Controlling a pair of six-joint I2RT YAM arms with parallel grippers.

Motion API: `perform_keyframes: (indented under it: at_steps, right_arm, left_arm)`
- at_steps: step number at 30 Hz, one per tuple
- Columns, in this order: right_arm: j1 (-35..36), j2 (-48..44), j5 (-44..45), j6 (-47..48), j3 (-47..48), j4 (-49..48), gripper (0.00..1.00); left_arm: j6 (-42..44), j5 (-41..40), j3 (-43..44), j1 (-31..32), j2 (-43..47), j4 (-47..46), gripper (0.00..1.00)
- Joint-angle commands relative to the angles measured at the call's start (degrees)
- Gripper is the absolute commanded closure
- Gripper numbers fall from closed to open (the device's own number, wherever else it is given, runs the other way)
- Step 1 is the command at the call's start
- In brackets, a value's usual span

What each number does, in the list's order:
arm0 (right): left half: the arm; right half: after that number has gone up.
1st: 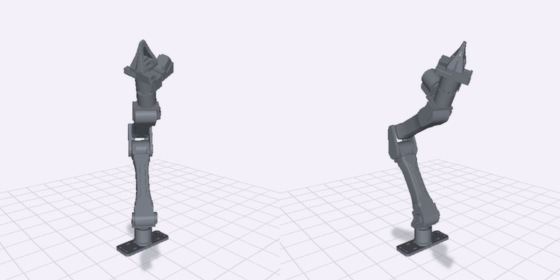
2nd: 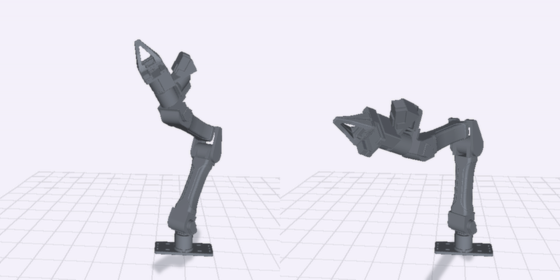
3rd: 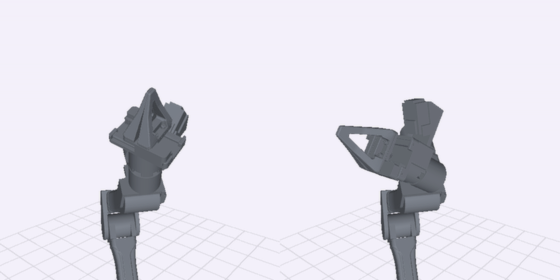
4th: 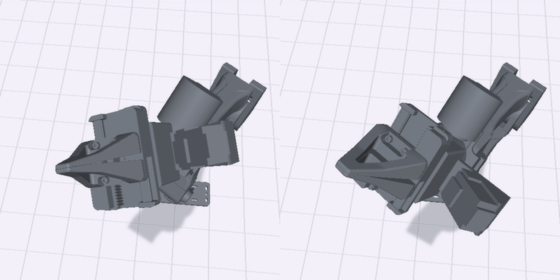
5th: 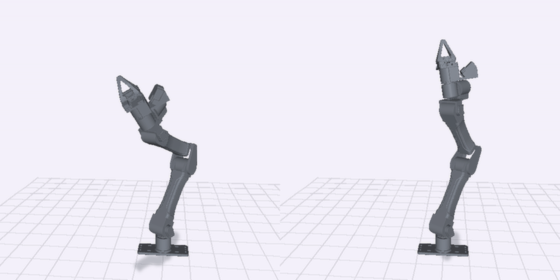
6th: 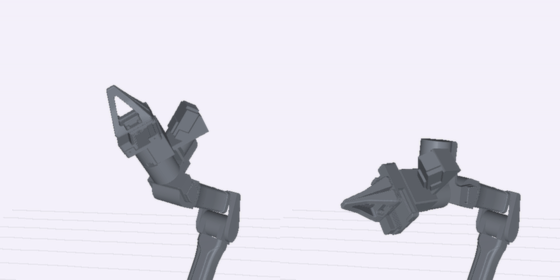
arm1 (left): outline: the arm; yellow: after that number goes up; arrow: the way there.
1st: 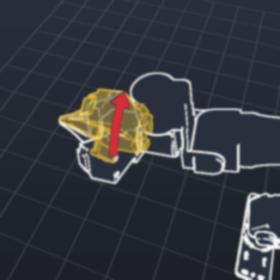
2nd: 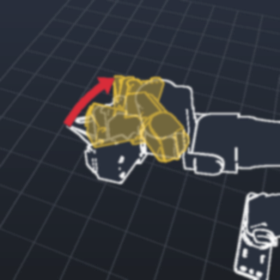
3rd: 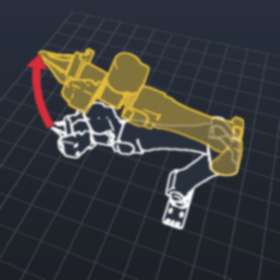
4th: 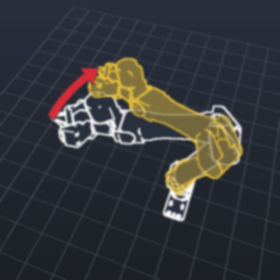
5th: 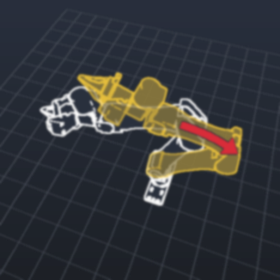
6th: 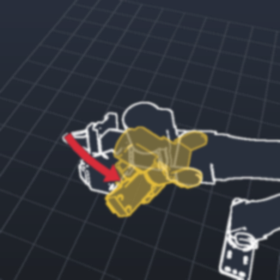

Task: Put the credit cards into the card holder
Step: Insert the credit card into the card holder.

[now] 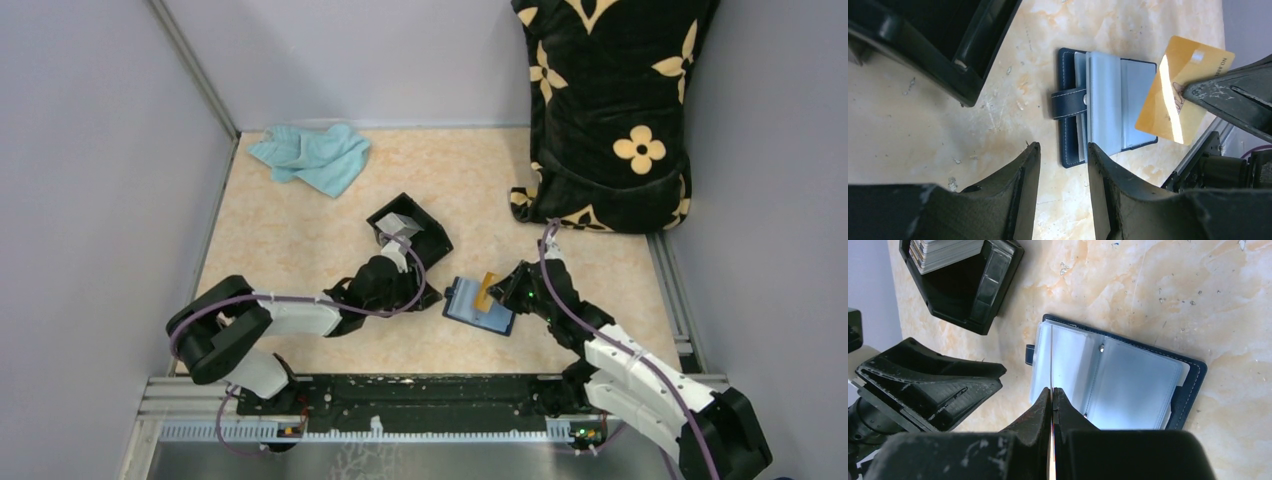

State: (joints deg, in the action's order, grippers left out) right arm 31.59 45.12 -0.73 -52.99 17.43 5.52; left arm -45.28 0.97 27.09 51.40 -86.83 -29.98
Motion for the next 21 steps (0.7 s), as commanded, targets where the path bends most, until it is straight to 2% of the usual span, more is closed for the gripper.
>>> perform_keyframes:
  at_steps: [1, 10, 21]
  right_arm:
    - [-0.6, -1.9, -0.2, 0.3, -0.6, -1.6, 1.00]
    - [-1.6, -3.2, -1.9, -0.9, -4.2, -2.1, 1.00]
    - [-3.8, -2.8, -5.6, -1.7, -6.7, -5.6, 1.00]
  left_arm:
    - [5.4, 1.1, 2.3, 0.4, 1.6, 2.2, 0.54]
    - [9.2, 6.2, 7.1, 0.5, -1.4, 4.4, 0.57]
    - [9.1, 7.3, 10.4, 1.4, -5.9, 5.9, 0.58]
